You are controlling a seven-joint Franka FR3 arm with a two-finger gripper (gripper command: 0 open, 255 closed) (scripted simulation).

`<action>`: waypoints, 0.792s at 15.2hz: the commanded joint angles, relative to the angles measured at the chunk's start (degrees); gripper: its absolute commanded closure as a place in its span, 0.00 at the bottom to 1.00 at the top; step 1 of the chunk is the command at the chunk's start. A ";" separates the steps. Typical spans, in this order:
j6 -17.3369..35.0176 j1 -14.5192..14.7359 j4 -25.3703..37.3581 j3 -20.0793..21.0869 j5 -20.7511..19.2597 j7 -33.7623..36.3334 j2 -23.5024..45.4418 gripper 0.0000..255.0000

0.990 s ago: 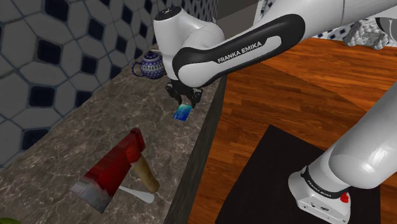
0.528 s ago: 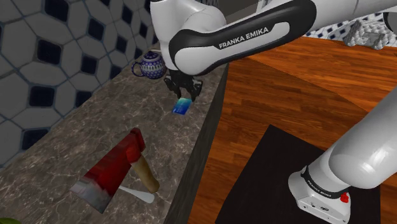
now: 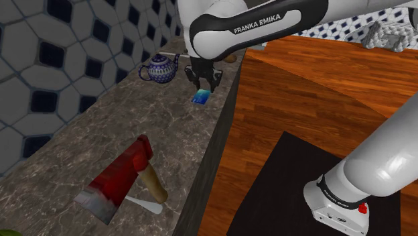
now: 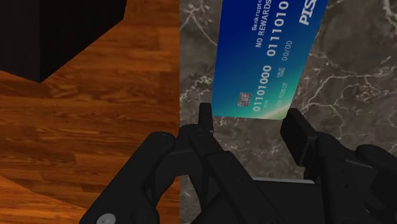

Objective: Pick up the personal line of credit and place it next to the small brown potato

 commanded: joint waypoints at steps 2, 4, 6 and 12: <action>0.33 -1.91 1.29 -1.78 -0.53 -3.57 1.21 1.00; 0.50 -3.19 2.32 -2.94 -0.86 -5.92 2.12 1.00; 0.58 -4.43 3.64 -4.06 -1.24 -8.19 3.25 1.00; 0.21 -7.87 9.30 -7.15 -2.46 -14.69 7.81 1.00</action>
